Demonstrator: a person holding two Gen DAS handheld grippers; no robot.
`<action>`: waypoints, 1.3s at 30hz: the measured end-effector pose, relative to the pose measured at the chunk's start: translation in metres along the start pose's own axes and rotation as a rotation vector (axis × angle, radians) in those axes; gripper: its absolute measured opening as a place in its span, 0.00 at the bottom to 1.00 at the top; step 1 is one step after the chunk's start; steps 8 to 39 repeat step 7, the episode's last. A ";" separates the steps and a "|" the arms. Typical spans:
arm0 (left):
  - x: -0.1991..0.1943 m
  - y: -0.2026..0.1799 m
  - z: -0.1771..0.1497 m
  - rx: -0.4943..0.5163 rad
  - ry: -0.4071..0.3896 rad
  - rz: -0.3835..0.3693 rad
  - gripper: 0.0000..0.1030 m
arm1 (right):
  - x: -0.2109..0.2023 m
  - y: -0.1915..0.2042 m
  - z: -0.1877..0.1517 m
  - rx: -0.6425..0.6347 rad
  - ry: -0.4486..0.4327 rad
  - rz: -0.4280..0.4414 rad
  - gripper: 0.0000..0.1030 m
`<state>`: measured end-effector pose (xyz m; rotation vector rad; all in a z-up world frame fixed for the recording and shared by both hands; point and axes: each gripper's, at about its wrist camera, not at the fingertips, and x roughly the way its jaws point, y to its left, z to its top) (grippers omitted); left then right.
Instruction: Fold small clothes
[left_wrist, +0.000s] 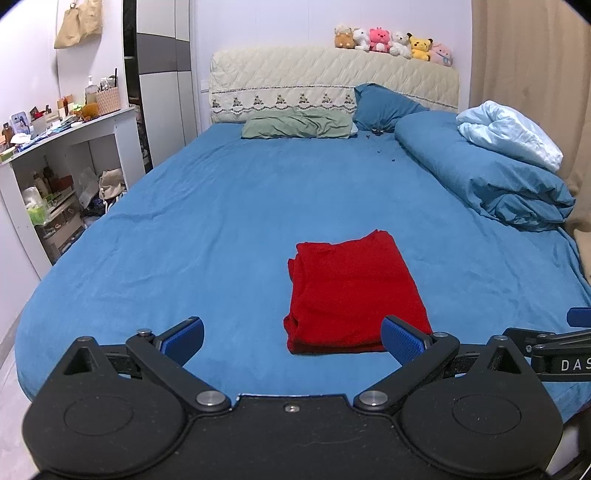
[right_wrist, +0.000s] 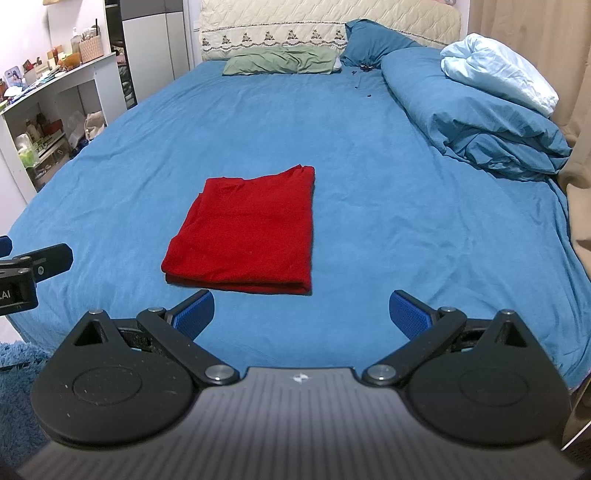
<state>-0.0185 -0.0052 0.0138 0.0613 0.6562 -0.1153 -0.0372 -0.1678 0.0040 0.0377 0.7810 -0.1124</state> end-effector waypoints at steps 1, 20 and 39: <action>0.000 0.000 0.000 0.001 -0.001 0.002 1.00 | 0.000 0.000 0.000 0.000 0.000 0.001 1.00; 0.000 0.001 0.001 0.003 -0.010 -0.009 1.00 | 0.000 -0.001 0.000 0.001 0.001 0.002 1.00; 0.000 0.001 0.001 0.003 -0.010 -0.009 1.00 | 0.000 -0.001 0.000 0.001 0.001 0.002 1.00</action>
